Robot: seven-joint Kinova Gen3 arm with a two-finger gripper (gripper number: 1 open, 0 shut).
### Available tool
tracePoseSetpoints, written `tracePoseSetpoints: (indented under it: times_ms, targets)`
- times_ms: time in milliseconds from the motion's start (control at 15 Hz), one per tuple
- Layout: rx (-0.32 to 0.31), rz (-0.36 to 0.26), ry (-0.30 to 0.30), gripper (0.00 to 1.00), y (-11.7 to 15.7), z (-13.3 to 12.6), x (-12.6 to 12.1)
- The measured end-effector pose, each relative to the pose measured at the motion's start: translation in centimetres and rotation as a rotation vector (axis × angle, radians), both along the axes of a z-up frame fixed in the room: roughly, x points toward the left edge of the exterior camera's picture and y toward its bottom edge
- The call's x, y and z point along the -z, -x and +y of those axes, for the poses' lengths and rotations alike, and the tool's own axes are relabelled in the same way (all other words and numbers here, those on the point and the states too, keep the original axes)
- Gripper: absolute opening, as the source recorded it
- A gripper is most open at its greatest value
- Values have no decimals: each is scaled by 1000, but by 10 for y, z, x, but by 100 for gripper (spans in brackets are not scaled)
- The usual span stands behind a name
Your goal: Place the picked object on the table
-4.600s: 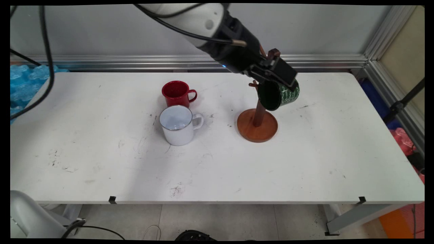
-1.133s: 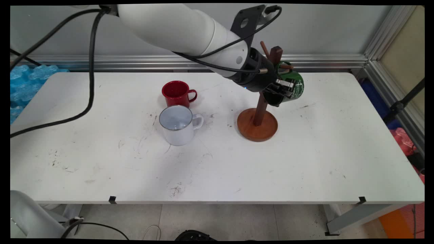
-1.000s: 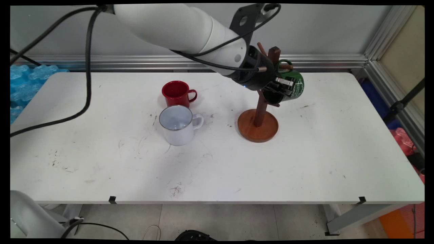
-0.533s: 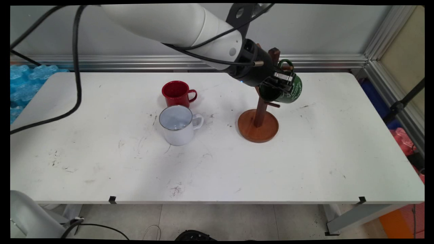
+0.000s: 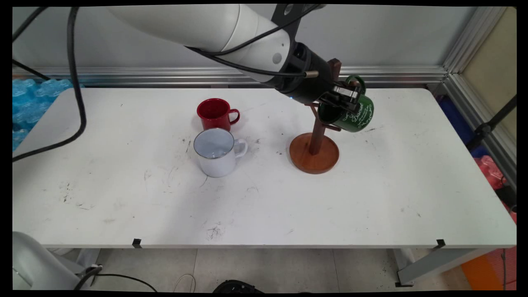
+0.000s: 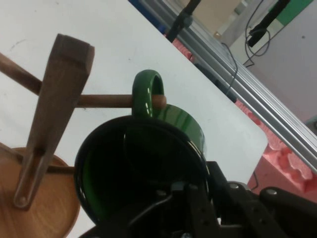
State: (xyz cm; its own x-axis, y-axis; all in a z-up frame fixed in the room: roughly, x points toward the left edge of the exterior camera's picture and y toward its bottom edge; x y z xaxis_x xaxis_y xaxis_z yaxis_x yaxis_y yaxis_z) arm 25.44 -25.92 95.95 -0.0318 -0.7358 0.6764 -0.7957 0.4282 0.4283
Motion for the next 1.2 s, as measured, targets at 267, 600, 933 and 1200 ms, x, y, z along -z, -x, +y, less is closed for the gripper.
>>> tracePoseSetpoints:
  times_ms: [267, 600, 933, 1200]
  targets:
    - [15, 11, 6, 0, 1, 4, -6]
    - [34, 24, 8, 0, 4, 9, -12]
    - [57, 37, 7, 0, 6, 17, -18]
    - [83, 29, 5, 0, 5, 24, -21]
